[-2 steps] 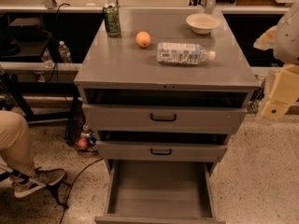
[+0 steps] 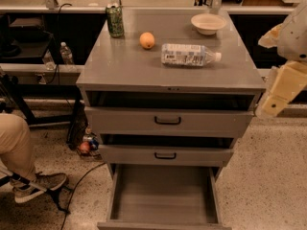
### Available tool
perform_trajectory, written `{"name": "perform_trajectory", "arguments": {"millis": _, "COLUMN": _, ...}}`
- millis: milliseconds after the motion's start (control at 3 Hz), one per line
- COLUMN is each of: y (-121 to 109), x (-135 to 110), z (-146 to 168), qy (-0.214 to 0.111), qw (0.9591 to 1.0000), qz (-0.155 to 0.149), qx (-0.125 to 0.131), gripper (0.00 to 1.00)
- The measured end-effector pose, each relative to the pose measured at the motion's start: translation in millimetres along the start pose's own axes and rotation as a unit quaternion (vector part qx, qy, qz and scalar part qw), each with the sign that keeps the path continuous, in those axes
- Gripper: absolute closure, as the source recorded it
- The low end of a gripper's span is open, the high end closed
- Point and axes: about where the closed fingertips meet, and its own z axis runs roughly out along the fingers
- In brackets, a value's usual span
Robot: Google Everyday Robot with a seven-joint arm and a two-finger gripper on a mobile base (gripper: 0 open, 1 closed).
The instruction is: Place blue plastic bottle into bottom drawer
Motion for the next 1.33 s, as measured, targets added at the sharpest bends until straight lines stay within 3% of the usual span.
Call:
{"name": "perform_trajectory", "arguments": {"millis": 333, "y": -54.5, "x": 2.1, "z": 32.0, "qy": -0.070, "qw": 0.9962, "qz": 0.044, "qx": 0.025, "gripper": 0.00}}
{"name": "perform_trajectory", "arguments": {"millis": 667, "y": -112.7, "x": -0.2, "z": 62.7, "qy": -0.132, "qw": 0.9852, "qz": 0.090, "qx": 0.061, "gripper": 0.00}}
{"name": "perform_trajectory", "arguments": {"millis": 1000, "y": -155.5, "x": -11.1, "z": 86.1, "qy": -0.167, "qw": 0.9743, "qz": 0.116, "qx": 0.096, "gripper": 0.00}}
{"name": "perform_trajectory", "arguments": {"millis": 1333, "y": -185.8, "x": -25.3, "z": 108.0, "qy": -0.175, "qw": 0.9699, "qz": 0.124, "qx": 0.116, "gripper": 0.00}}
